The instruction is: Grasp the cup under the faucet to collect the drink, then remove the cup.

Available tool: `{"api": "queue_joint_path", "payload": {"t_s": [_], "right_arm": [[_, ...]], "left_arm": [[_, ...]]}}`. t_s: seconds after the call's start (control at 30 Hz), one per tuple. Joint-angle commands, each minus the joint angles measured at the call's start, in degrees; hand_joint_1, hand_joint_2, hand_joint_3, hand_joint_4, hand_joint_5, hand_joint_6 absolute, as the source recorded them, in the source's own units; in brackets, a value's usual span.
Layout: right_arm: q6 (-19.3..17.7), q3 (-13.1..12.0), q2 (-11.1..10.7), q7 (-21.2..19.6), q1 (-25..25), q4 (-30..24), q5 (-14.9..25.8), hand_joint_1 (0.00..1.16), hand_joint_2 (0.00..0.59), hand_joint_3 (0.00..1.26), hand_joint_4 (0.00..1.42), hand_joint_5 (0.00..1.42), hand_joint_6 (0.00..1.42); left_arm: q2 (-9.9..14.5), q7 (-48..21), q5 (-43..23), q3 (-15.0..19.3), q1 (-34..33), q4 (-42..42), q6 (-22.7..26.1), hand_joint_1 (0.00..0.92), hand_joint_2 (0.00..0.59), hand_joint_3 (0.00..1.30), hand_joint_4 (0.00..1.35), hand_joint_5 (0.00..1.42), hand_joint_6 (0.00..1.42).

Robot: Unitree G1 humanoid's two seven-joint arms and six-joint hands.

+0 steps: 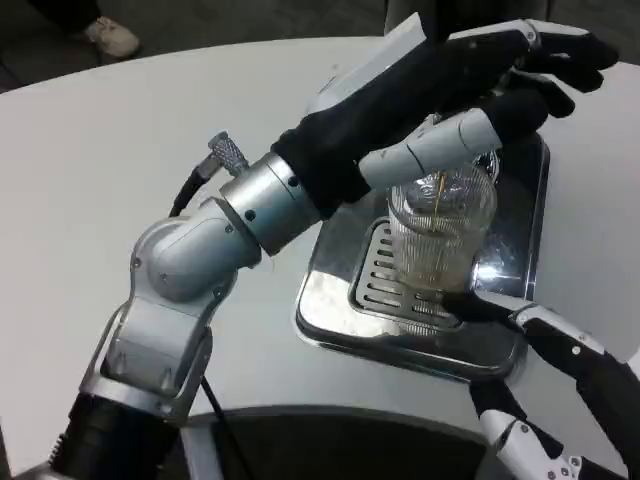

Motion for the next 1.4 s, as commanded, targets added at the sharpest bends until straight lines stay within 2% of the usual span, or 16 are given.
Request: {"api": "queue_joint_path", "payload": {"t_s": [0.03,0.2,0.27,0.33,0.47,0.57,0.73,0.87,0.97,1.2,1.4], "right_arm": [[0.5,0.6,0.4,-0.6,-0.5,0.5,-0.2,0.43,0.497,0.27,0.24,0.14,0.08],[1.8,1.0,0.5,-0.6,-1.5,1.1,-0.5,0.49,0.485,0.26,0.22,0.13,0.08],[3.2,1.0,0.6,-0.6,-2.5,1.6,-0.8,0.57,0.432,0.24,0.19,0.12,0.08],[4.3,1.0,0.6,-0.7,-3.4,1.9,-1.3,0.64,0.408,0.22,0.17,0.11,0.08],[5.8,1.0,0.5,-1.0,-5.4,2.9,-2.5,0.70,0.390,0.21,0.16,0.10,0.08],[7.2,1.2,0.8,-1.6,-7.1,4.1,-3.9,0.79,0.337,0.18,0.13,0.06,0.07],[9.8,2.5,2.3,-3.5,-9.9,6.4,-6.4,0.85,0.272,0.13,0.09,0.03,0.03],[10.7,3.7,3.7,-5.3,-12.2,9.3,-7.9,0.87,0.241,0.11,0.07,0.02,0.04],[11.7,4.3,4.8,-6.4,-14.2,12.6,-7.3,0.87,0.234,0.11,0.06,0.01,0.04],[11.4,4.6,5.7,-8.9,-17.2,18.2,-6.4,0.85,0.218,0.08,0.06,0.01,0.05],[10.7,4.4,6.6,-11.8,-22.4,23.0,-5.2,0.85,0.209,0.07,0.06,0.00,0.05]], "left_arm": [[1.3,-1.0,1.7,-1.1,2.0,1.7,-0.7,0.000,0.098,0.33,0.30,0.37,0.24],[1.3,-1.0,2.1,-1.1,2.1,2.5,-1.5,0.000,0.100,0.33,0.30,0.37,0.23],[1.5,-0.9,2.4,-1.2,2.1,2.8,-1.8,0.000,0.102,0.33,0.30,0.37,0.23],[1.6,-0.9,2.8,-1.2,2.0,2.9,-2.2,0.000,0.104,0.34,0.30,0.37,0.23],[1.9,-0.8,3.7,-1.4,1.9,3.0,-3.2,0.000,0.105,0.34,0.30,0.37,0.23],[2.3,-0.2,5.0,-1.7,1.9,3.1,-4.0,0.000,0.106,0.34,0.30,0.36,0.23],[2.4,0.1,5.4,-1.8,2.0,3.5,-4.3,0.000,0.106,0.35,0.30,0.36,0.23],[2.4,0.2,5.6,-1.8,1.9,3.6,-4.5,0.000,0.107,0.35,0.30,0.36,0.23],[2.6,0.2,5.7,-1.8,1.9,3.6,-4.5,0.000,0.108,0.35,0.30,0.36,0.23],[2.9,0.5,6.0,-1.9,2.0,3.6,-4.7,0.000,0.109,0.35,0.30,0.36,0.23],[3.1,0.7,5.8,-1.9,2.2,3.4,-4.6,0.000,0.109,0.35,0.30,0.36,0.23]]}}
